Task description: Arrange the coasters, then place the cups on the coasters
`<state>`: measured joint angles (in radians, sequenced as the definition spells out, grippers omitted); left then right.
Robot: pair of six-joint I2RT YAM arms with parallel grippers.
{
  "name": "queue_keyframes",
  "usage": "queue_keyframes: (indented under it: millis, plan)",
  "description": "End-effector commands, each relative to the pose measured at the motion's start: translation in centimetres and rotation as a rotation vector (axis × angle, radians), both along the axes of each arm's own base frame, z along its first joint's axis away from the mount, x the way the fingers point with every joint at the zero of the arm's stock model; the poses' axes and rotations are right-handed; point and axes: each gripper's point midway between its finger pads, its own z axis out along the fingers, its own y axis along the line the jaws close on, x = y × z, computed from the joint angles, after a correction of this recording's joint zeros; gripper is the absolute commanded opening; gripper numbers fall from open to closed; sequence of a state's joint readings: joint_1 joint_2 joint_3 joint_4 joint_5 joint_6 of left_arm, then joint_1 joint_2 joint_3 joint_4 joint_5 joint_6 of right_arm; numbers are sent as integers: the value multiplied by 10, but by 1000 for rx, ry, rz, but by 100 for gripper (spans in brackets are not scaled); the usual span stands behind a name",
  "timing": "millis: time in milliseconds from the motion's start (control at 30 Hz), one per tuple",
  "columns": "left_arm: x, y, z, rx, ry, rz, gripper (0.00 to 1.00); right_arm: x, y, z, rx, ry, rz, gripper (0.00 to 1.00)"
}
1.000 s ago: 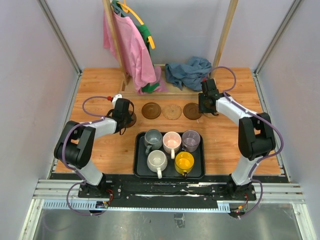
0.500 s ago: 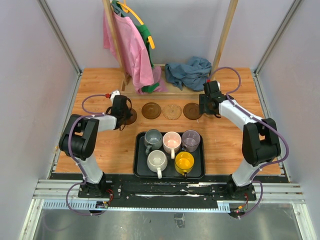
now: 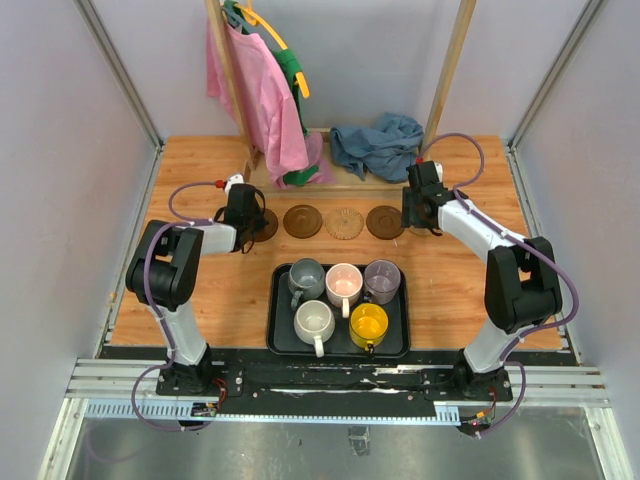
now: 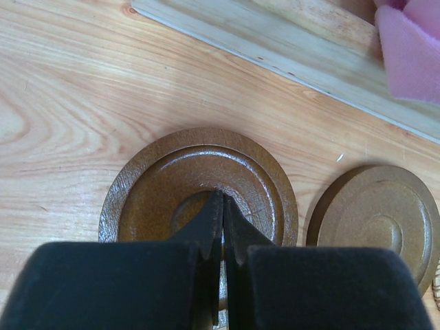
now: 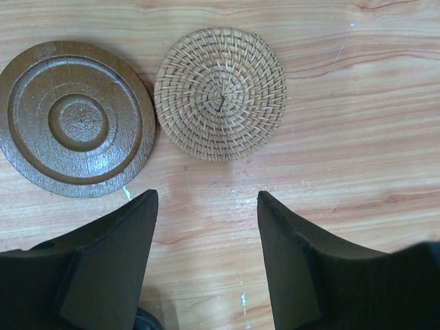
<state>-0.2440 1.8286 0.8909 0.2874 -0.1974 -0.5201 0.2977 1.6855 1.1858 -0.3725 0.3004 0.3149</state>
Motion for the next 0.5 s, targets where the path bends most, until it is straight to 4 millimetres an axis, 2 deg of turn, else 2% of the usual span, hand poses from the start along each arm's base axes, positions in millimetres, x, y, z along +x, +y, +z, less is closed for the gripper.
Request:
queue_keyframes:
  millis: [0, 267, 467]
  plan:
    - [-17, -1, -30, 16, 111, -37, 1, 4, -8, 4, -18, -10, -34, 60]
    - [-16, -2, -20, 12, 94, -41, 1, 13, -10, -3, -15, -1, -50, 31]
    - [-15, 3, 10, 19, 37, -25, 1, 19, -13, -10, 7, 10, -57, 25]
